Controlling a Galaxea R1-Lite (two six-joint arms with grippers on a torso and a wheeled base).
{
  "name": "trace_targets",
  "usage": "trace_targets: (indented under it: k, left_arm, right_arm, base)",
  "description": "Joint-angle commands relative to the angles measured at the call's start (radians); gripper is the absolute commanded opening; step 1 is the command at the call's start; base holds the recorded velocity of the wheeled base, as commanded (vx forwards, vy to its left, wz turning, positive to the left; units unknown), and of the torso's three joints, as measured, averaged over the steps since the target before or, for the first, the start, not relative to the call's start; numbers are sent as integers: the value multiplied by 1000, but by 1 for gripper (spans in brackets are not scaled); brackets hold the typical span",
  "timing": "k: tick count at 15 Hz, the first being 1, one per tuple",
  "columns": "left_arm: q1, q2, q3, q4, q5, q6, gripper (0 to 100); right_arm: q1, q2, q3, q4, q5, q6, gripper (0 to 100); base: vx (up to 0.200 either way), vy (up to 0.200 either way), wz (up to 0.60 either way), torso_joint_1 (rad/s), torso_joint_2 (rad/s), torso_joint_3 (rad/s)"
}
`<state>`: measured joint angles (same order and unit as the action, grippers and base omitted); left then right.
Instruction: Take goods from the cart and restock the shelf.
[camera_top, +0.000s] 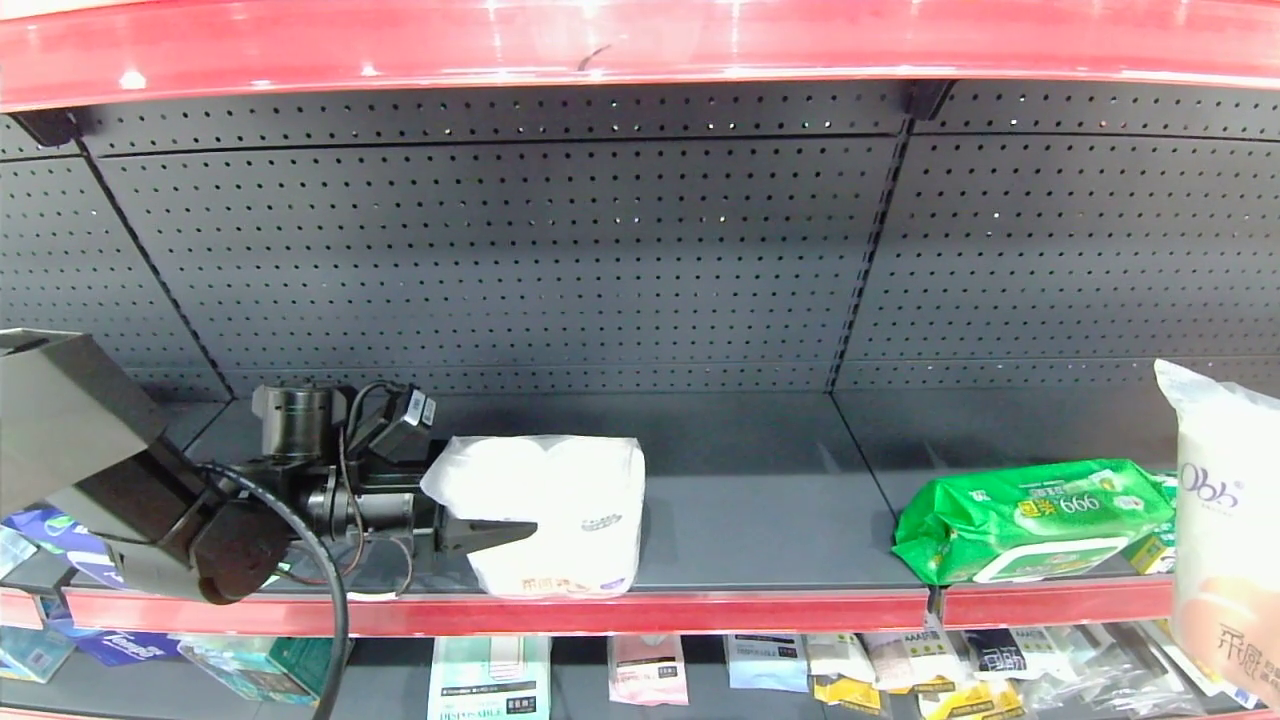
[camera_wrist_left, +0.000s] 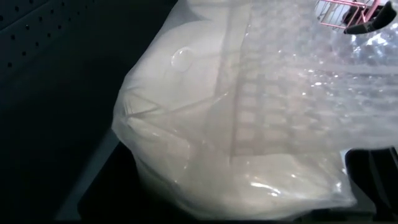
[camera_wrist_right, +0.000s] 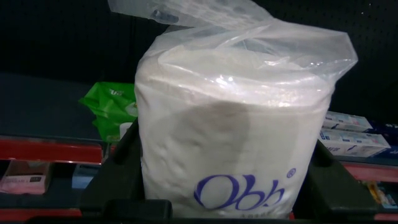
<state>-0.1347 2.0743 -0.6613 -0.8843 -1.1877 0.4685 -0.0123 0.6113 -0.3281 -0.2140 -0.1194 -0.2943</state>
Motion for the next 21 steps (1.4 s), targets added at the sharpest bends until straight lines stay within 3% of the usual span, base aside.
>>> trace_targets:
  k: [1, 12, 13, 20, 21]
  left_arm:
    - [-2, 1, -3, 1, -1, -4, 0]
    - [-2, -3, 2, 1, 19, -4, 0]
    - [0, -3, 2, -1, 20, -4, 100]
    - [3, -51, 15, 2, 19, -14, 100]
    - [4, -66, 14, 1, 17, -28, 100]
  right_arm:
    - [0, -1, -2, -1, 0, 0, 0]
    - [0, -7, -8, -1, -2, 0, 0]
    - [0, -7, -8, -1, -2, 0, 0]
    - [0, -7, -6, -1, -3, 0, 0]
    - [0, -7, -8, -1, -3, 0, 0]
  base:
    - [0, 0, 0, 0, 0, 0]
    - [0, 0, 0, 0, 0, 0]
    - [0, 0, 0, 0, 0, 0]
    - [0, 0, 0, 0, 0, 0]
    - [0, 0, 0, 0, 0, 0]
